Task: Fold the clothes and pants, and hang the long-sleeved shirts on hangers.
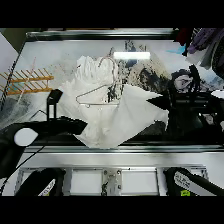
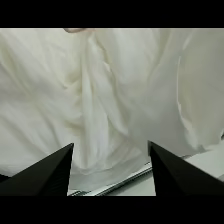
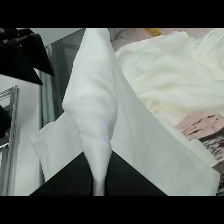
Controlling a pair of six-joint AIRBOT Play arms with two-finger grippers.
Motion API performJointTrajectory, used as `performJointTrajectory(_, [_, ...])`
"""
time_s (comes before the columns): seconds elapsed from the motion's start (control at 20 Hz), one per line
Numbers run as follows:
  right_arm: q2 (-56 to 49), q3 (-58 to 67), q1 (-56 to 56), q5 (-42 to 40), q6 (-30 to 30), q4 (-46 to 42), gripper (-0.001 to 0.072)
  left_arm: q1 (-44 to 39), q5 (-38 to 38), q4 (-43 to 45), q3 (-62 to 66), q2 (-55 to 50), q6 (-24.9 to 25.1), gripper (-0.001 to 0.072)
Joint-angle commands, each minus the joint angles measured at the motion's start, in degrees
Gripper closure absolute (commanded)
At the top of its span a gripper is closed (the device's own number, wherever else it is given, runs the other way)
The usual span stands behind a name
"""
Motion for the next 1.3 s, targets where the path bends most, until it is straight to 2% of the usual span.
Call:
performJointTrajectory(0.0, [2.78,0.07,0.0,-0.72,1.22,0.37,0.07,-10.99,10.75,4.9,0.0,-8.09,-16.31,0.0214])
performJointTrajectory(0.1, [3.13,0.07,0.0,-0.74,2.29,0.31,0.07,-13.0,15.47,4.52,0.0,-11.61,-21.11,0.0214])
performJointTrajectory(0.15, [3.21,0.07,0.0,-0.72,2.32,0.11,0.07,-13.62,16.28,4.5,0.0,-12.68,-21.75,0.0214])
performJointTrajectory(0.4, [3.26,0.07,0.0,-0.76,2.32,0.11,0.07,-15.47,17.29,4.35,0.0,-13.73,-21.79,0.0213])
performJointTrajectory(0.6, [3.26,0.04,0.0,-0.94,3.32,0.04,0.07,-15.45,18.6,-2.03,0.0,-13.14,-21.62,0.0213])
performJointTrajectory(0.85, [3.26,0.04,0.0,-0.98,3.32,-0.37,0.07,-15.45,13.62,-2.45,-0.02,-10.56,-21.44,0.0213])
performJointTrajectory(1.1, [3.28,0.04,0.0,-0.92,3.32,-0.28,0.07,-15.45,10.62,-3.04,0.0,-17.64,-21.46,0.0231])
performJointTrajectory(1.15, [3.28,0.04,0.0,-0.9,3.32,-0.26,0.07,-15.45,10.62,-2.99,0.0,-19.17,-21.46,0.0519])
performJointTrajectory(1.2, [3.34,0.04,0.0,-0.87,3.32,-0.24,0.07,-15.39,10.71,-2.93,0.0,-20.13,-21.44,0.0688])
performJointTrajectory(1.25, [3.48,0.04,0.0,-0.79,3.32,-0.2,0.07,-14.67,10.73,-2.89,0.0,-20.44,-21.42,0.0692])
